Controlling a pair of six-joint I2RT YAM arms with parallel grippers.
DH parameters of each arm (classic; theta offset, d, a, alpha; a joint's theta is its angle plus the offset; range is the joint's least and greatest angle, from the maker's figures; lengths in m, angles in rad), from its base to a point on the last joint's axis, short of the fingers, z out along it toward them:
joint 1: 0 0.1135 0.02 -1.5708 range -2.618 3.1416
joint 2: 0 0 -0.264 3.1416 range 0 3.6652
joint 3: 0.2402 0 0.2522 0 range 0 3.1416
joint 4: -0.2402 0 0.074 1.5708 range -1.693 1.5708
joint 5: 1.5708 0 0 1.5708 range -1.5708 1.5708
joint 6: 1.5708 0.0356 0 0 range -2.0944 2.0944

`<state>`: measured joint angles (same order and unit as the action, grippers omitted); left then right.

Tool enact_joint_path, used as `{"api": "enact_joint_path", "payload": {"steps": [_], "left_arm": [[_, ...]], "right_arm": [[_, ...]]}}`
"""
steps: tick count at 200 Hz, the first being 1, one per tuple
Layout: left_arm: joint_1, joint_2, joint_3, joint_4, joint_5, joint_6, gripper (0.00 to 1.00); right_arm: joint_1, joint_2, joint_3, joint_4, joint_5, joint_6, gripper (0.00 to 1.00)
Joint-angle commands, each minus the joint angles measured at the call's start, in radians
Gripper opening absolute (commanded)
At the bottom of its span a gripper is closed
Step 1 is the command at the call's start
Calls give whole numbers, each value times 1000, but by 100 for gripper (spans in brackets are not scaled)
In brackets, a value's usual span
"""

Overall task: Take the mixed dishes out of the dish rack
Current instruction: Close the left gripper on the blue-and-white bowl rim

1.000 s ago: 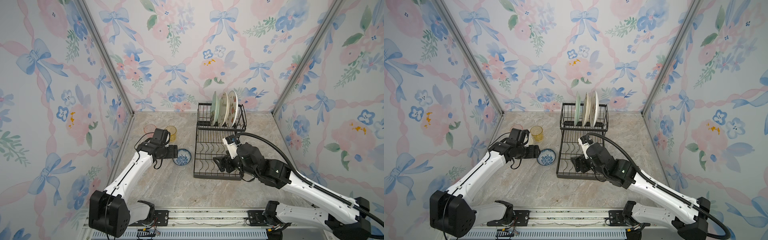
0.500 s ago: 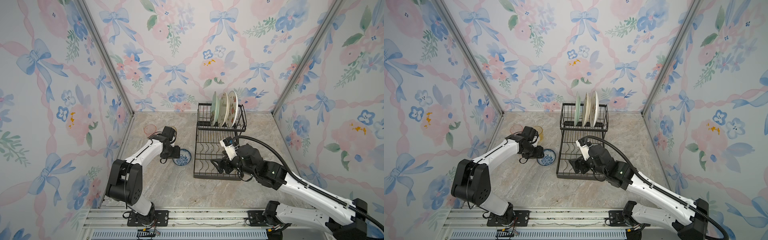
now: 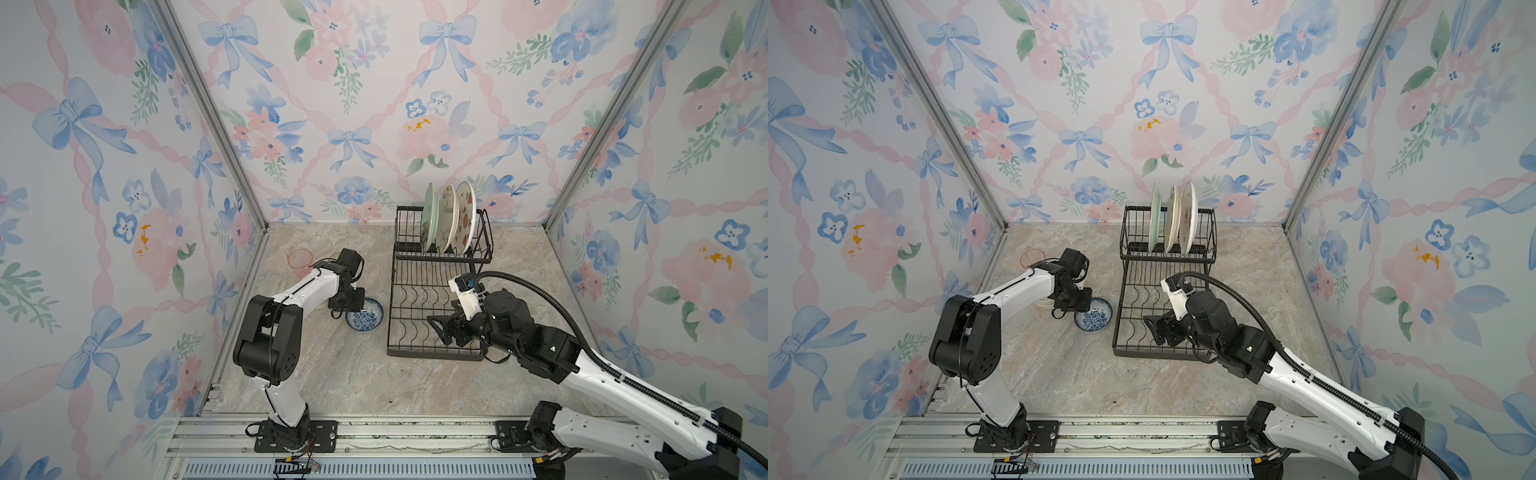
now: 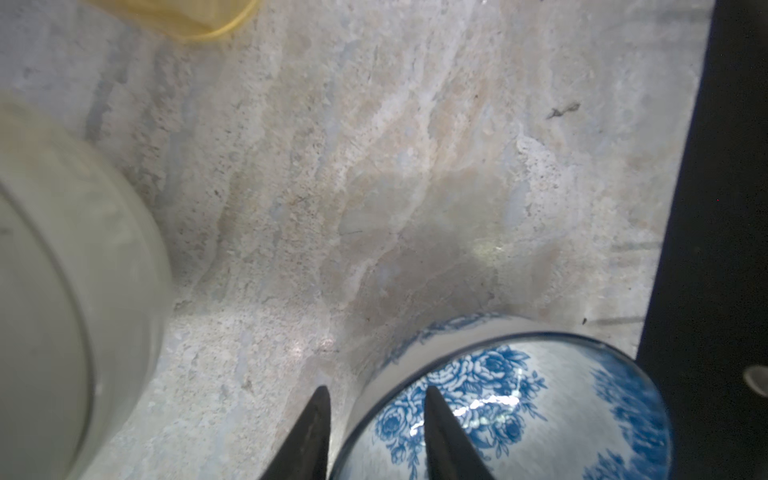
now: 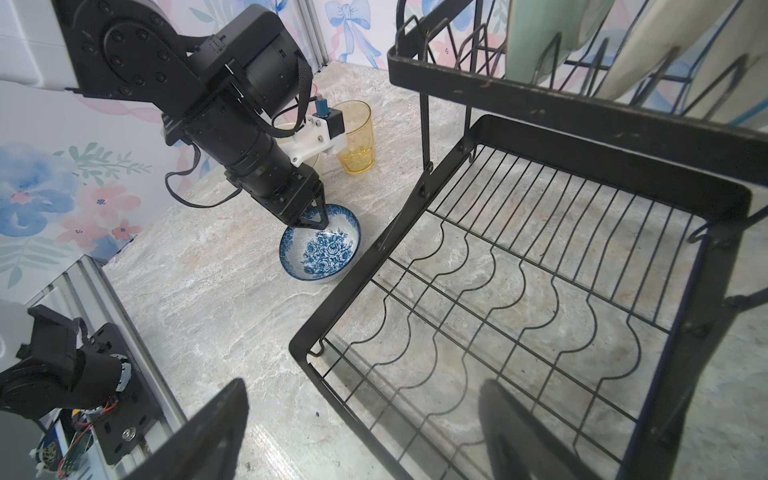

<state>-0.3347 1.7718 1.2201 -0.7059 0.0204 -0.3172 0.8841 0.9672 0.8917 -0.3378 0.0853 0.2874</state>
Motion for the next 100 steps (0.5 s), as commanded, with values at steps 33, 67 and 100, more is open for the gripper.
{"api": "enact_joint_path", "payload": {"steps": [33, 67, 100], "left_arm": [[-36, 43, 52, -18, -20, -12, 26], [-41, 47, 41, -18, -20, -15, 22], [-43, 33, 23, -19, -18, -17, 15]], "right_arm": [[-40, -31, -26, -12, -22, 12, 88], [-48, -18, -23, -21, -32, 7, 88], [-59, -8, -20, -6, -45, 11, 88]]}}
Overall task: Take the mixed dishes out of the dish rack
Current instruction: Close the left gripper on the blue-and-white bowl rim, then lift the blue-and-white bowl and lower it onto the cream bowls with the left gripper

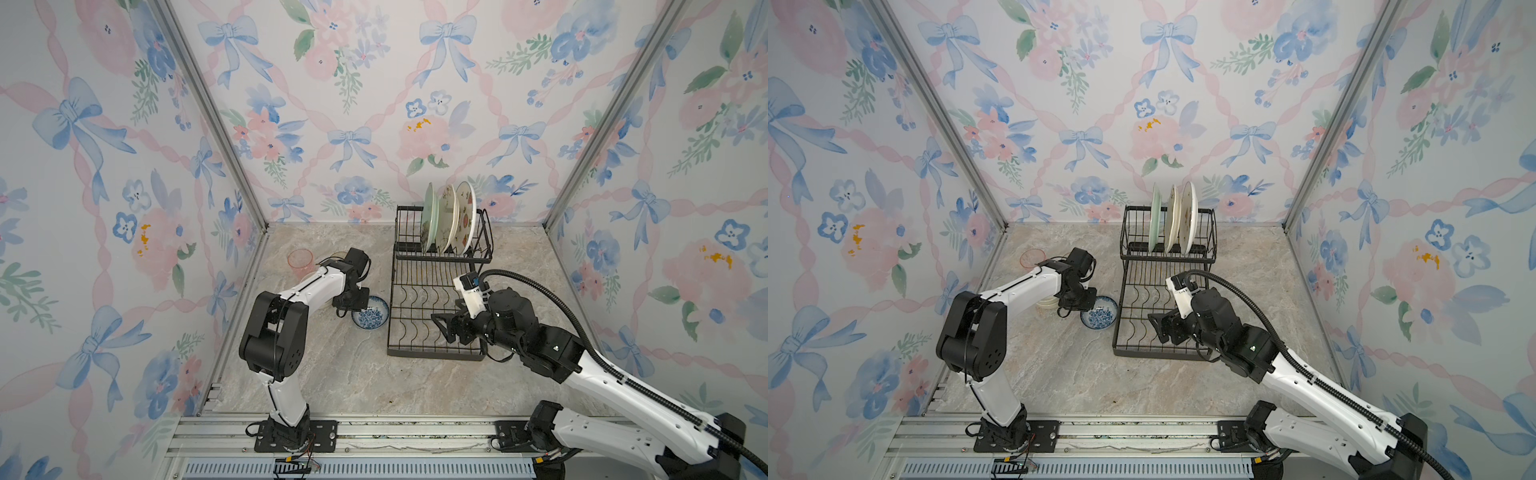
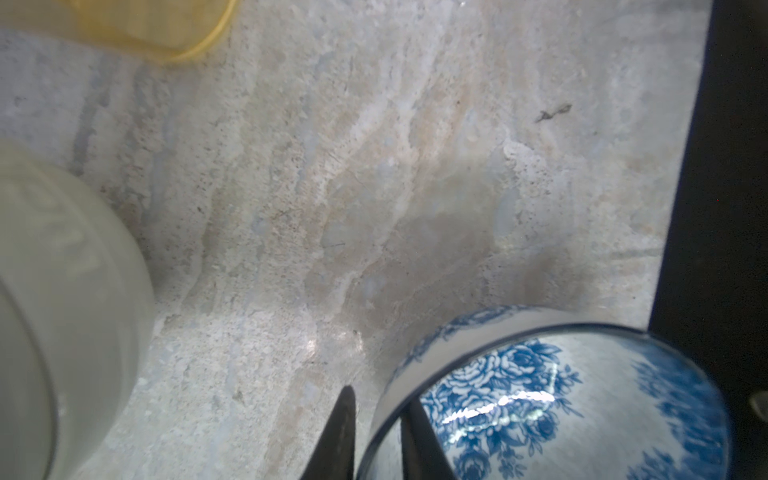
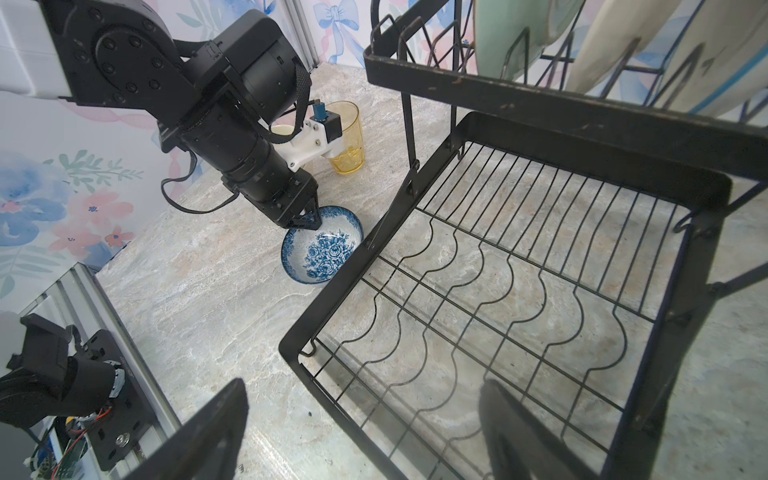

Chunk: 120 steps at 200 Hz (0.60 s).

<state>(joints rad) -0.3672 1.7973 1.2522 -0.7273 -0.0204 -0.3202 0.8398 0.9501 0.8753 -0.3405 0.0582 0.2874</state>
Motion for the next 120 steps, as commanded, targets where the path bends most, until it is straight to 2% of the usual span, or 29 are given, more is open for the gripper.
{"api": "enact_joint_path", "payload": {"steps": [1, 50, 74, 120], "left_arm": [[-10, 6, -9, 3, 23, -14, 15], [-11, -17, -35, 3, 20, -11, 11], [-8, -33, -48, 1, 20, -5, 0], [5, -101, -37, 2, 15, 0, 0]], "right_arm": [[-15, 10, -3, -2, -19, 11, 88], [-22, 67, 16, 16, -36, 25, 88], [-22, 87, 25, 21, -38, 30, 88], [-23, 92, 20, 53, -50, 46, 88]]}}
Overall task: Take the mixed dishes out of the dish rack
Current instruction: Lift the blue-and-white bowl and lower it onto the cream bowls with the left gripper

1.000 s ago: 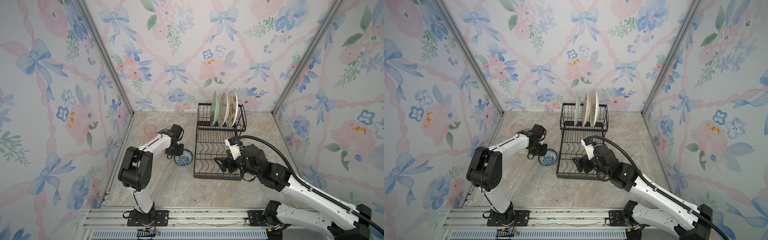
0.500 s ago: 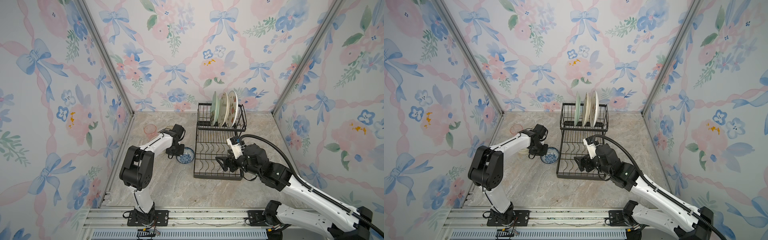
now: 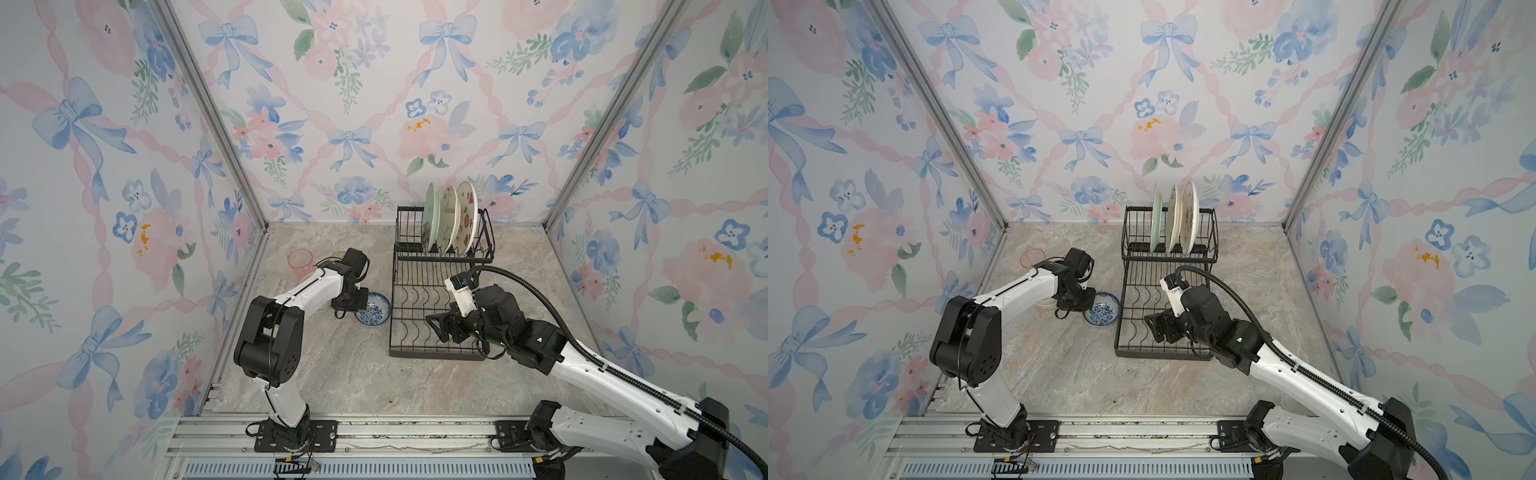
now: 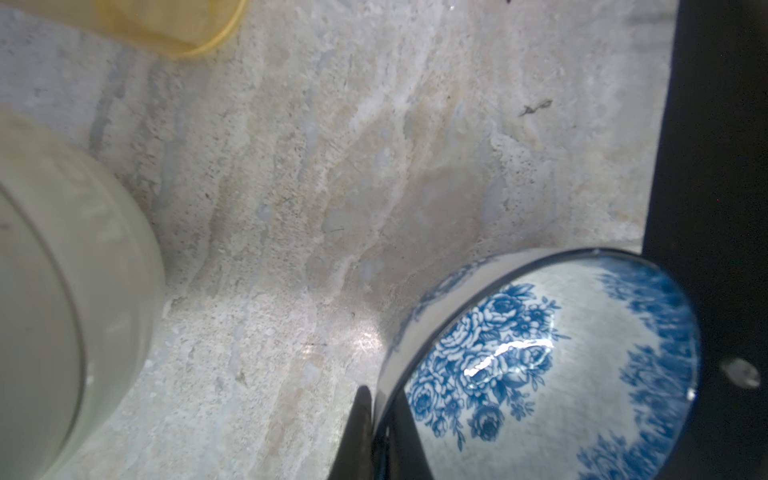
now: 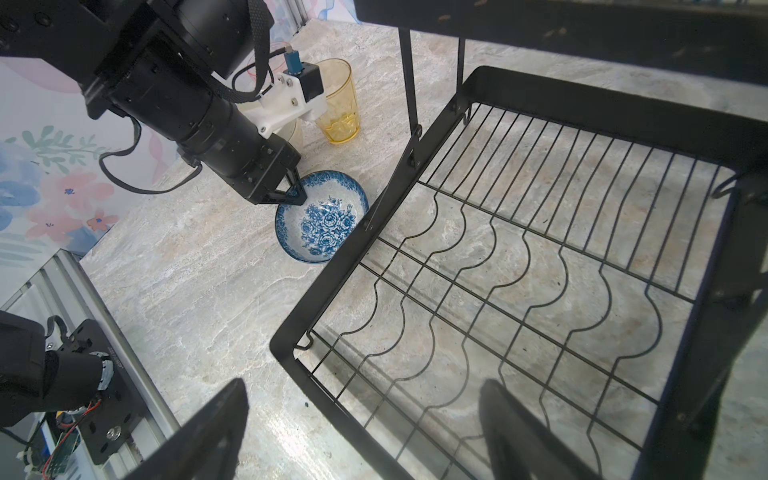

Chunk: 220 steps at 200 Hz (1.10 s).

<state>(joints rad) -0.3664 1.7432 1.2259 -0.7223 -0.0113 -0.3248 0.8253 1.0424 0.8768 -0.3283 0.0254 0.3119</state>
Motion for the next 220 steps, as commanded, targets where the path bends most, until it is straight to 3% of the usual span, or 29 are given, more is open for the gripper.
{"api": "enact_joint_path", "payload": {"steps": [1, 133, 220], "left_arm": [[6, -49, -11, -3, 7, 4, 0], [203, -246, 41, -33, 76, -46, 0], [368, -290, 44, -35, 139, -57, 0]], "right_arm": [[-9, -2, 17, 43, -18, 22, 88], [-20, -85, -74, 124, 13, 23, 89], [-30, -137, -114, 107, 38, 16, 89]]}}
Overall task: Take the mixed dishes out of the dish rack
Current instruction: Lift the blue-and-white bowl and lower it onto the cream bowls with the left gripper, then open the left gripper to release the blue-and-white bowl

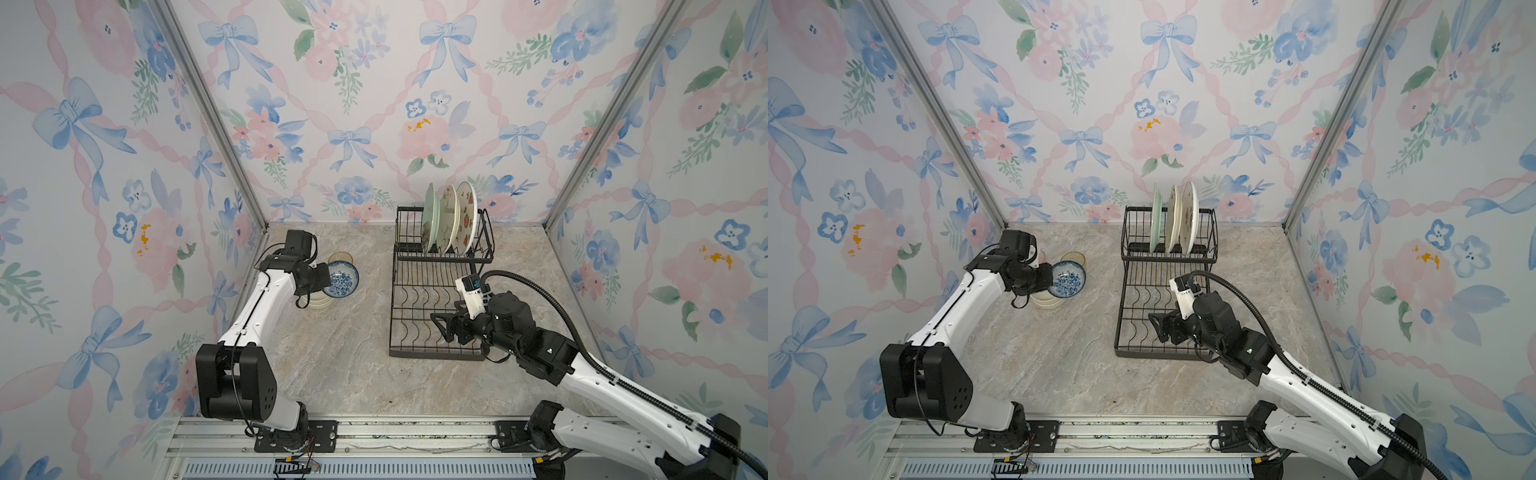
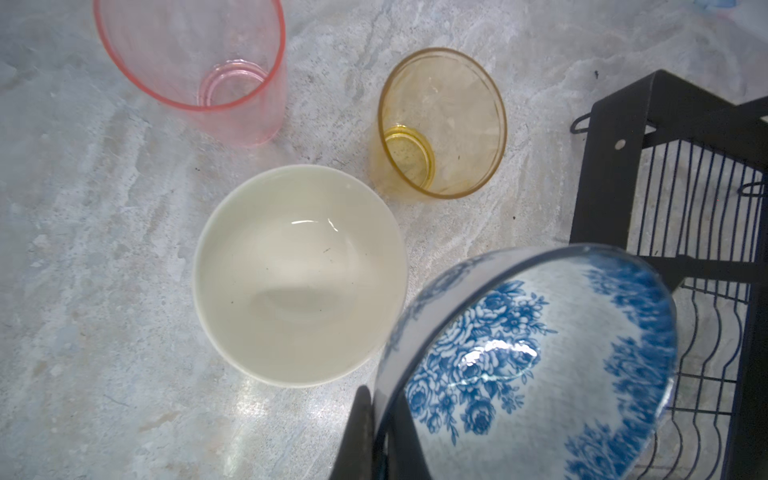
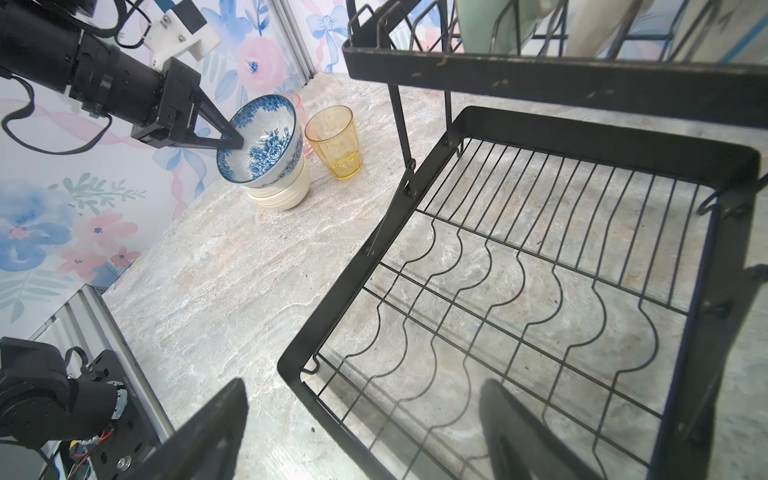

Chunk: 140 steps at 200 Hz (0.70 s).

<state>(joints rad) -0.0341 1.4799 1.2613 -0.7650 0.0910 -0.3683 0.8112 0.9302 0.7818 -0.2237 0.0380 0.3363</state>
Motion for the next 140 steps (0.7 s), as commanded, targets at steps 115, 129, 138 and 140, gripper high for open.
{"api": "enact_joint_path", "payload": {"steps": [115, 129, 138, 140], "left_arm": [[165, 45, -5, 10, -9, 20, 0], [165, 59, 0, 11, -4, 19, 0], [165, 67, 3, 11, -3, 19, 0], [165, 69, 4, 10, -4, 19, 0]], "right_arm": [[-46, -87, -62, -23, 25, -10, 89], [-50, -88, -65, -23, 21, -7, 89], [-54, -88, -67, -25, 17, -5, 89], [-54, -88, -67, -25, 17, -5, 89]]}}
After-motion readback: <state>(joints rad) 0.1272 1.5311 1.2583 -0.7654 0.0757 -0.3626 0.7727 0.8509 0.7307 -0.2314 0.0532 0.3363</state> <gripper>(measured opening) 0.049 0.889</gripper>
